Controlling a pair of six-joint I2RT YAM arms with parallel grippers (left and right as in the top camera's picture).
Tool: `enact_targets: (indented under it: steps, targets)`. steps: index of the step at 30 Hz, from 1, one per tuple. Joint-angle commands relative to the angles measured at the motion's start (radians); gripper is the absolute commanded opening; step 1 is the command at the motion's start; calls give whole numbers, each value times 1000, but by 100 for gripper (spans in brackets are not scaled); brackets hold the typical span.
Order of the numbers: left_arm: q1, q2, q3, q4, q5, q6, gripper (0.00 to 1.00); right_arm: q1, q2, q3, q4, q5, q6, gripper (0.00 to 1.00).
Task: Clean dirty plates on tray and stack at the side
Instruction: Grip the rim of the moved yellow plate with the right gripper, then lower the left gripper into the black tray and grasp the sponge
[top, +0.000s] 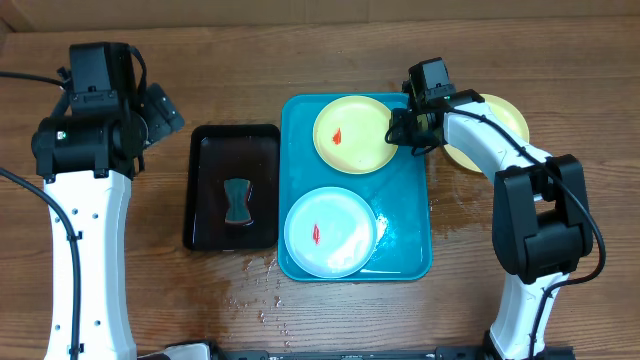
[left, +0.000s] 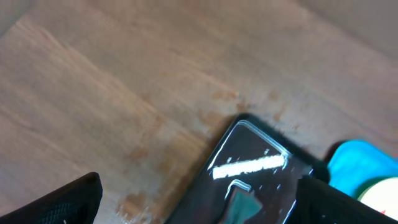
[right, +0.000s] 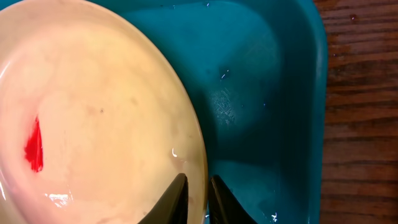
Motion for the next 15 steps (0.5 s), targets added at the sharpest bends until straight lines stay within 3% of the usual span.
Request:
enact_targets:
  steps: [1, 3, 5, 8, 11, 15]
  targets:
    - [-2, 3, 8, 34, 1, -22, 100, 4, 3, -3, 4, -2, 10, 15]
    - [-2, 3, 8, 34, 4, -23, 100, 4, 3, -3, 3, -5, 10, 20]
    - [-2, 3, 8, 22, 61, -21, 100, 4, 3, -3, 3, -24, 10, 40]
    - [-2, 4, 7, -75, 244, -11, 100, 4, 3, -3, -4, -36, 10, 47]
    - [-11, 12, -26, -103, 424, 94, 100, 4, 3, -3, -7, -54, 10, 61]
    - [-65, 32, -139, -109, 486, 141, 100, 4, 3, -3, 6, -90, 10, 71]
